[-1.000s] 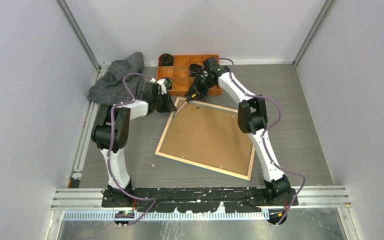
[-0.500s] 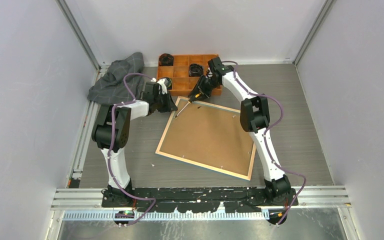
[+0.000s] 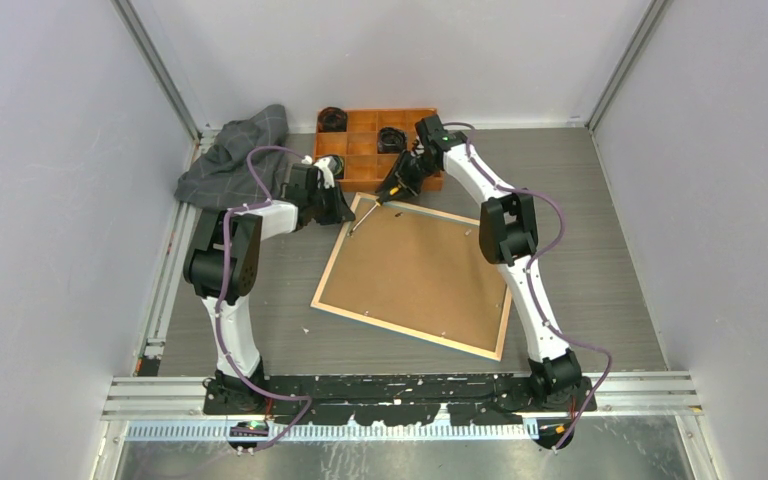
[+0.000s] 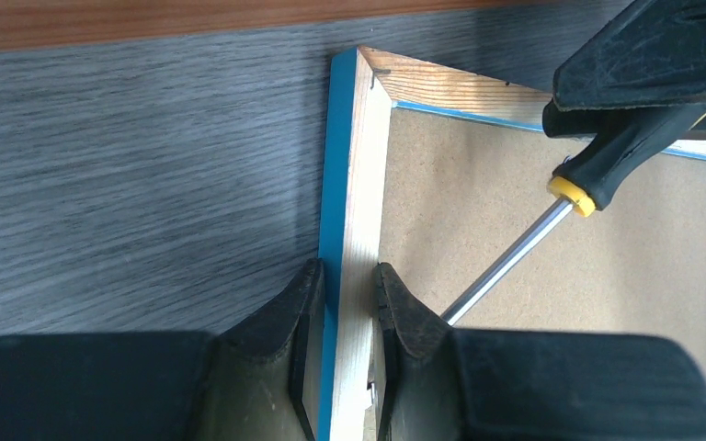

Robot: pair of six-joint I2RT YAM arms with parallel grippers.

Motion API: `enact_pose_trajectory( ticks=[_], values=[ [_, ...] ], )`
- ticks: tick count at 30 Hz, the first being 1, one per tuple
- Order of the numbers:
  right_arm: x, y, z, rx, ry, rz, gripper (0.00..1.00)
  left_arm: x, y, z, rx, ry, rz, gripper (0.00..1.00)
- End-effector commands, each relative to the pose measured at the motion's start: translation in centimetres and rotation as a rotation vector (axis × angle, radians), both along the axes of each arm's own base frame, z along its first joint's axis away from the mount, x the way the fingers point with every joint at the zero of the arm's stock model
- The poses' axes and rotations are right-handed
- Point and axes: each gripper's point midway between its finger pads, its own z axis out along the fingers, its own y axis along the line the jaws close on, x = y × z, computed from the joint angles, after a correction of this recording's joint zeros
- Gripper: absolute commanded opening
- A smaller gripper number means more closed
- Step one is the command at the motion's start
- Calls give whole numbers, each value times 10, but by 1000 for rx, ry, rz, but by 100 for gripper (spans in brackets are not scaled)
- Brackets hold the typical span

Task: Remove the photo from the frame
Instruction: Release the photo frame item from the photo frame.

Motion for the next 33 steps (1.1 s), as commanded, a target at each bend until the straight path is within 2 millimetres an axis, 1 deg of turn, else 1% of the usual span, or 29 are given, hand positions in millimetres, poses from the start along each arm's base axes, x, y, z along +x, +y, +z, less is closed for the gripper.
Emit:
enact_pose_trajectory(
  ticks=[1,4,7,14,20,22,29,33],
  values=[
    [8,13,13,60,-16,-16,1,-24,7,-45,64,116,-3,0],
    [9,12,14,61,-16,-18,1,-24,7,-45,63,115,-4,0],
    [7,14,10,53,-9,-18,1,-24,7,-45,63,116,-4,0],
    [-6,21,2,33,6,21,1,-24,7,-45,64,116,-3,0],
    [-8,13,-1,-15,-13,32,1,-24,7,-44,66,113,-1,0],
    [-7,12,2,-8,-16,29,1,-24,7,-45,65,114,-2,0],
    [8,6,20,15,-55,-11,1,-24,7,-44,66,112,-3,0],
    [9,2,20,-9,-63,-15,1,-24,7,-45,66,114,-3,0]
  ],
)
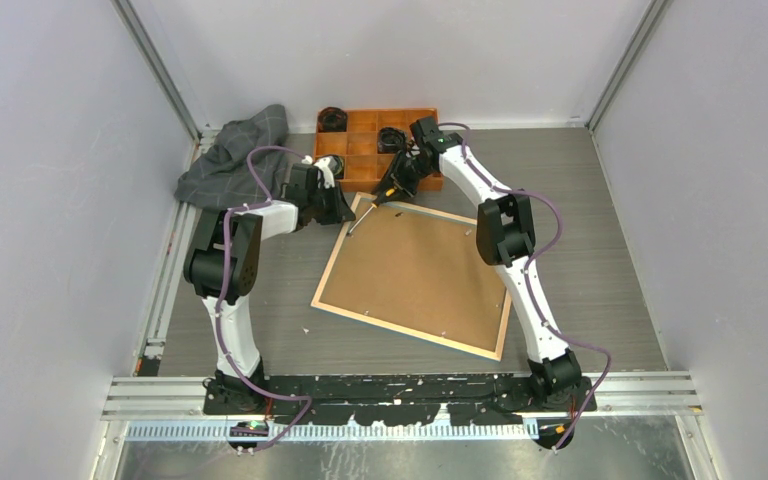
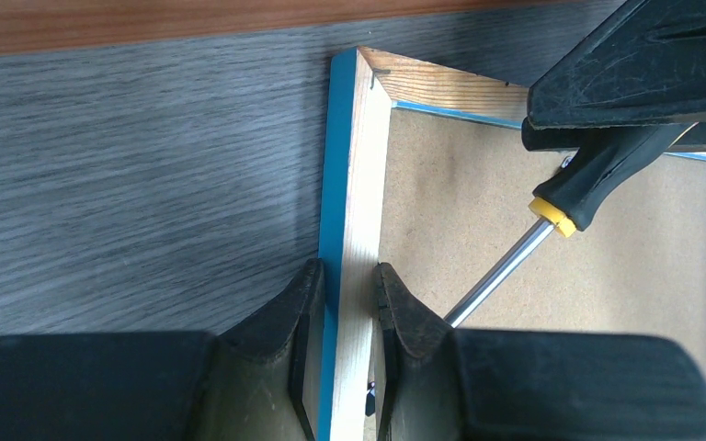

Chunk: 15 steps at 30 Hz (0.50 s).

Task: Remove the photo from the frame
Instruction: Release the photo frame item from the photo frame.

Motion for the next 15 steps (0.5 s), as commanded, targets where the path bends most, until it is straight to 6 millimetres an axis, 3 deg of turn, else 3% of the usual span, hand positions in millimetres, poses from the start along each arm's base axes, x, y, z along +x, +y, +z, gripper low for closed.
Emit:
enact_pose_trajectory(
  ticks=[1,15],
  values=[
    [7,-5,21,-12,-45,-18,1,-25,7,-45,68,117,-3,0],
    [17,-9,43,16,-84,-45,1,-25,7,-44,68,116,-2,0]
  ],
)
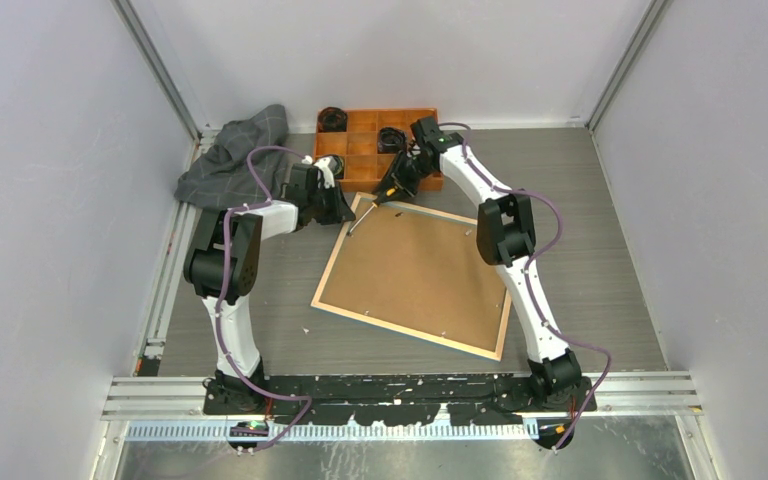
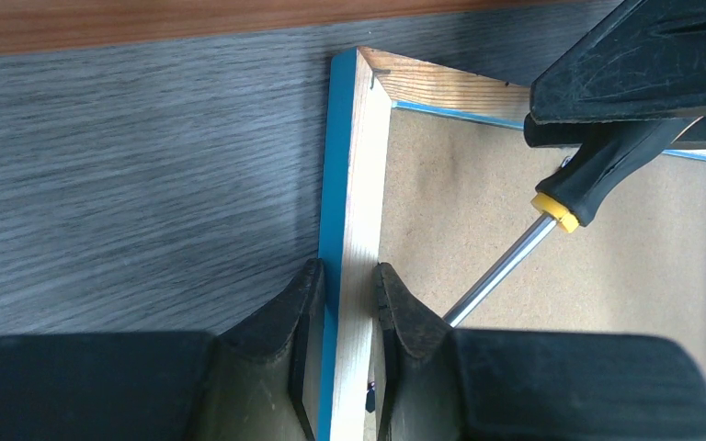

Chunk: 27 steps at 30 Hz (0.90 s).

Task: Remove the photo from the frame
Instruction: Release the photo frame item from the photo frame.

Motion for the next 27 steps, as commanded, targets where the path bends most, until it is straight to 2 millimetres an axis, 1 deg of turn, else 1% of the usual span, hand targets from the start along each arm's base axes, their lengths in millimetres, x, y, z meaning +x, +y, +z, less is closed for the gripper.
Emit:
enact_pose_trajectory(
  ticks=[1,6,11,15,20,27],
  values=[
    [16,-8,45,22,-89,-37,1,-25,7,-44,68,117,-2,0],
    [17,-10,49,23,-96,-41,1,-25,7,-45,68,118,-2,0],
    [13,-8,40,-1,-89,-29,1,-25,8,-45,68,118,-2,0],
    [6,1,33,-7,-78,-10,1,-24,7,-45,68,116,-2,0],
    [1,12,30,3,-67,3,1,-25,7,-44,68,117,-2,0],
    [-12,23,30,29,-31,30,1,-25,7,-45,68,117,-2,0]
  ],
)
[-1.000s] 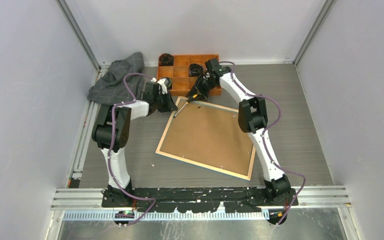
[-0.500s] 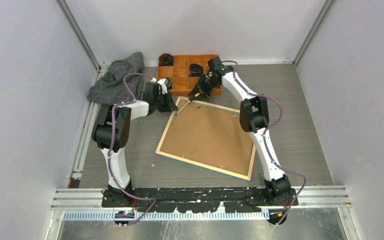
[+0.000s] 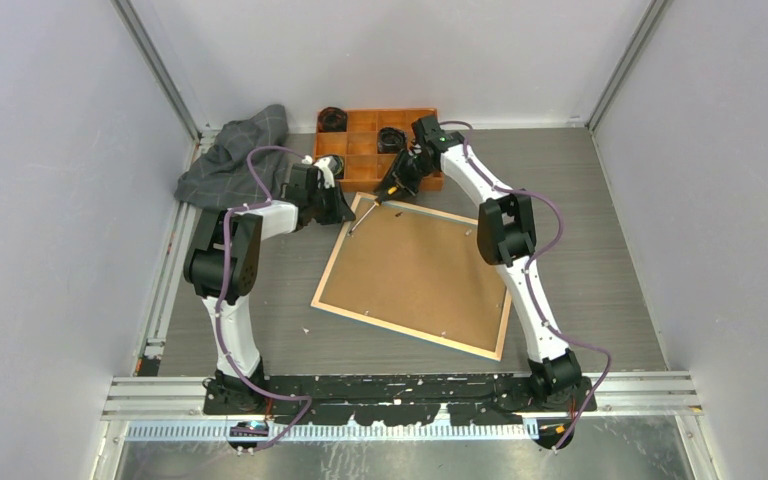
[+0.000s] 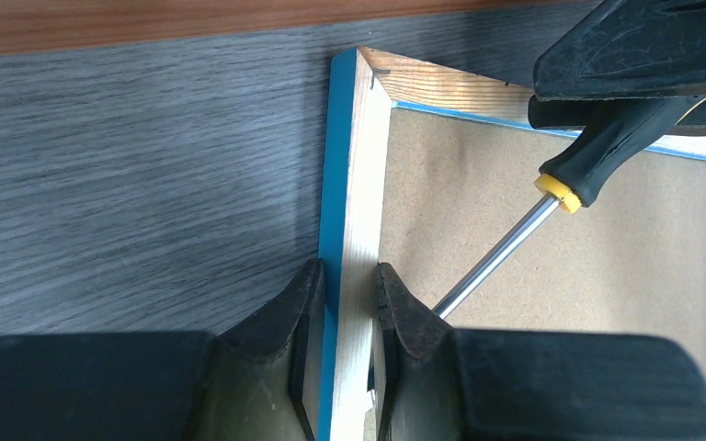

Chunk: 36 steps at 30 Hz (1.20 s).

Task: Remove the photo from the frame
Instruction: Release the photo frame item from the photo frame.

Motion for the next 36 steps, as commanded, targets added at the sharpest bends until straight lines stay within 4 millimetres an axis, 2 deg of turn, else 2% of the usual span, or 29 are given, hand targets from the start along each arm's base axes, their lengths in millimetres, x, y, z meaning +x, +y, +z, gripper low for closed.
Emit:
enact_pose_trajectory(
  ticks=[1,7,15,20,27,31,36],
  values=[
    [-17,24,29,47,-16,54,1,-24,7,-44,68,116,-2,0],
    [-33,34,25,13,-29,119,1,-24,7,-44,68,116,-2,0],
    [-47,35,40,-35,-102,208,1,-25,8,-45,69,117,-1,0],
    [-39,30,57,-10,-123,184,1,-24,8,-45,68,115,-1,0],
    [-17,18,80,5,-198,117,1,-24,8,-46,69,118,-1,0],
    [-14,11,93,-2,-237,107,1,-24,7,-45,68,117,-2,0],
    [-15,0,94,-52,-263,113,1,-24,7,-45,69,116,-1,0]
  ],
)
